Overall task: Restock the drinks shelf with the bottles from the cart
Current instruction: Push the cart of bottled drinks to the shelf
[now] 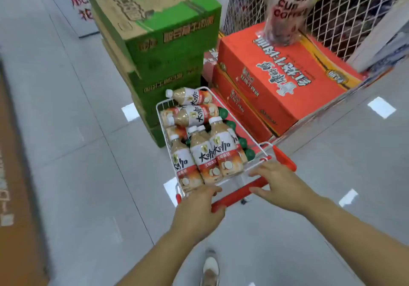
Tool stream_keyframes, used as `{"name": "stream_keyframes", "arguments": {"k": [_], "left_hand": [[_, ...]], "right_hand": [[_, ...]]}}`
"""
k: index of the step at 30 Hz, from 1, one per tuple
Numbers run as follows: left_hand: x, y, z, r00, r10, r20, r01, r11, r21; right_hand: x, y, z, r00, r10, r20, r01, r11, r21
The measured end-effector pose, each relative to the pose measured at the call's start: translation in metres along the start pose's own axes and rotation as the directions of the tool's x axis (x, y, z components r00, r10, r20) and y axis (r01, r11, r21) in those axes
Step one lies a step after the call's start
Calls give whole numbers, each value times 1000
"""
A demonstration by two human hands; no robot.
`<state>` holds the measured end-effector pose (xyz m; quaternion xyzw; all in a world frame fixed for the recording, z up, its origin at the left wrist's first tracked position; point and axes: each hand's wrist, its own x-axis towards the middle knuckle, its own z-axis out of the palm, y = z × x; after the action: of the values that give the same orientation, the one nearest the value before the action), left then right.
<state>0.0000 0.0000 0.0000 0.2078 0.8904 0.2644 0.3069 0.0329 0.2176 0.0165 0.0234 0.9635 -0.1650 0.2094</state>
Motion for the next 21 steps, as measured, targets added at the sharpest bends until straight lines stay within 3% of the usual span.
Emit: {"name": "stream_keyframes", "arguments": {"k": [6, 10, 21], "left_hand": [[26, -17, 50, 999, -37, -6, 37, 999, -6], [34, -25, 67, 998, -19, -66, 27, 991, 131], [-13, -62, 64, 999, 25, -39, -17, 979, 205]], "right_hand": [[39, 41, 35, 998, -45, 50, 51, 989, -140], [47, 61, 50, 1000, -20, 21, 25, 967, -254], [-4, 5, 88, 997, 73, 7, -71, 988, -134]]}}
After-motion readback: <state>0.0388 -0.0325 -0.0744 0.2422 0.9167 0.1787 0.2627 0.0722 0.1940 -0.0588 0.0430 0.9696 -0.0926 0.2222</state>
